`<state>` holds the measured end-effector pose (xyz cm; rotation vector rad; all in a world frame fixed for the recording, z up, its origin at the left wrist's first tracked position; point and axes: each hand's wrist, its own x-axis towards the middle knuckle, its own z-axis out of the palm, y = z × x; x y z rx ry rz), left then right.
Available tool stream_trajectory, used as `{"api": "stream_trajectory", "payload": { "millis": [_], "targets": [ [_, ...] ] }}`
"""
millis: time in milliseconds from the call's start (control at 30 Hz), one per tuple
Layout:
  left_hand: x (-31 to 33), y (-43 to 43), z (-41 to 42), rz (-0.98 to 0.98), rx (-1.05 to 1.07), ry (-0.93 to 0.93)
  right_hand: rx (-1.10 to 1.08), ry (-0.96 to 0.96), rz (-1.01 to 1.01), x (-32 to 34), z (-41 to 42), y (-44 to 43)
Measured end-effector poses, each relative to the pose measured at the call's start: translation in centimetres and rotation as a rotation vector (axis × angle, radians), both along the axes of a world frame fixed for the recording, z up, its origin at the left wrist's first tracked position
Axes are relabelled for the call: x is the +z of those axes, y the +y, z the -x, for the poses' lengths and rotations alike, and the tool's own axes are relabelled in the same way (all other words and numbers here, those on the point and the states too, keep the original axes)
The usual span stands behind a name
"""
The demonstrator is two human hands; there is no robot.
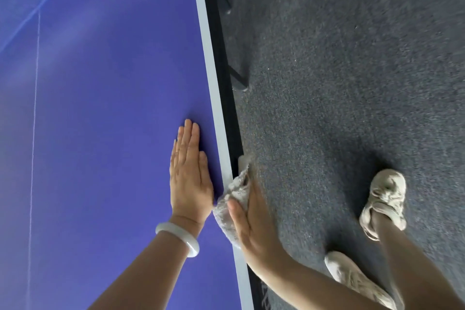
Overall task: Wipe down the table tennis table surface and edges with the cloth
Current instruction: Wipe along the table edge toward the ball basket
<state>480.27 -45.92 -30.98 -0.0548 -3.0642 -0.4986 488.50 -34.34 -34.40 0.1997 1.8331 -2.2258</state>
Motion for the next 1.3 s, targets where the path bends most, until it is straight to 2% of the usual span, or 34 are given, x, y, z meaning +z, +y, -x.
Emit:
{"api": "stream_trajectory", "payload": {
  "millis": [100,200,267,333,500,567,767,933,1067,1200,1300],
  "targets": [
    [0.0,0.0,-0.2,-0.004,0.013,-0.01,0.038,-0.027,0.063,-0.1,2.7,0.1],
    [0.0,0.2,-0.3,-0.023,0.038,-0.015,-0.011,-0.054,0.066,-0.1,7.6,0.0],
    [0.1,0.3,-0.2,-0.021,0.039,-0.009,-0.05,-0.057,0.067,-0.2,8.0,-0.3],
    [0.3,0.4,-0.3,-0.01,0.036,-0.003,-0.086,-0.028,0.055,-0.2,5.2,-0.8],
    [0.4,0.8,-0.4,0.033,0.007,0.014,-0.092,-0.033,0.015,-0.5,-7.9,-1.4],
    [0.3,0.8,-0.5,0.043,0.009,0.013,-0.056,-0.057,0.03,-0.4,-9.1,-1.3],
    [0.2,0.6,-0.3,-0.007,0.014,0.028,-0.017,-0.118,0.026,-0.4,-1.6,-0.6],
    [0.6,0.5,-1.1,-0.193,0.085,0.122,0.083,-0.134,-0.019,-1.1,0.0,-0.1],
    [1.5,0.8,-5.8,-0.272,0.068,0.14,0.072,-0.155,0.023,-1.4,-0.5,0.2],
    [1.7,-0.7,-15.4,-0.152,-0.076,0.05,0.06,-0.165,0.024,-0.8,-1.0,0.0],
    [1.0,-1.1,-20.4,-0.078,-0.064,0.01,0.045,-0.161,0.027,-0.8,-1.2,-0.2]
  ]
}}
